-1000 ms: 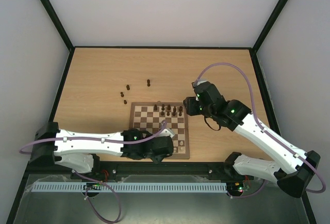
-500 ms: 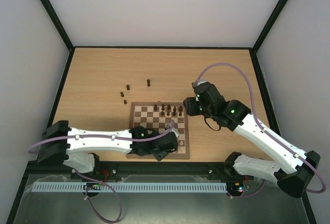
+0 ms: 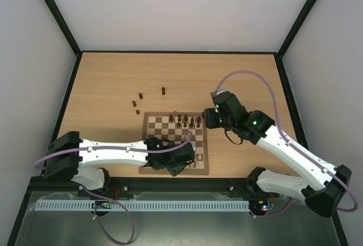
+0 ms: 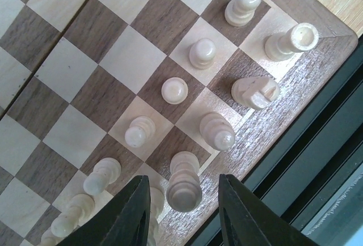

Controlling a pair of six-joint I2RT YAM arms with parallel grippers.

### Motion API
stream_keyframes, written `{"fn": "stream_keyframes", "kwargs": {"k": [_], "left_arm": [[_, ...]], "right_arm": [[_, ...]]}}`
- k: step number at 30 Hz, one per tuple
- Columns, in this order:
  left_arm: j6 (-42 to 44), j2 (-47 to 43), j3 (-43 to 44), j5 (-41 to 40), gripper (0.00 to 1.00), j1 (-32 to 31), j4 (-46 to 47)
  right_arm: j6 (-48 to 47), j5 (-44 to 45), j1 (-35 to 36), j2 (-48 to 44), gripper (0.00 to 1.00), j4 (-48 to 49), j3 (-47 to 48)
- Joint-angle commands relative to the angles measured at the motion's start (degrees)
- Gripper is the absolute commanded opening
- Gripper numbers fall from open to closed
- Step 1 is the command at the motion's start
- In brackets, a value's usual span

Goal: Set up the chess pieces on the board
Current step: Pick up the chess piece from the chessboard.

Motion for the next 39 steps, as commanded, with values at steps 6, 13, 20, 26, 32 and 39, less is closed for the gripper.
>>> {"fn": "stream_keyframes", "kwargs": {"k": [6, 13, 20, 26, 32, 39], "left_arm": [[0.8, 1.4, -1.6, 1.9, 0.33, 0.3, 0.4], [0.7, 2.0, -1.6, 1.7, 0.28, 0.5, 0.2], [1.3, 2.6, -0.1, 0.8, 0.14, 1.0, -0.4], [1.7, 1.3, 3.0, -0.5, 0.07, 1.2, -2.7], [0.4, -4.0, 10.4, -2.8, 0.06, 1.2, -9.5], [-5.6, -12.7, 19.6, -11.9, 0.07, 1.4, -22.5]], "right_arm": [[0.3, 1.1, -0.3, -1.1, 0.50, -1.6, -1.2], [0.3, 1.1, -0.3, -1.8, 0.50, -1.9, -1.4], [0.4, 1.0, -0.2, -2.1, 0.50, -1.9, -1.6], [0.5, 1.2, -0.3, -2.1, 0.50, -2.0, -1.5], [0.3, 0.6, -0.4, -1.8, 0.50, -2.1, -1.3], [-2.1, -11.5, -0.1, 1.2, 0.54, -2.2, -0.5]]}}
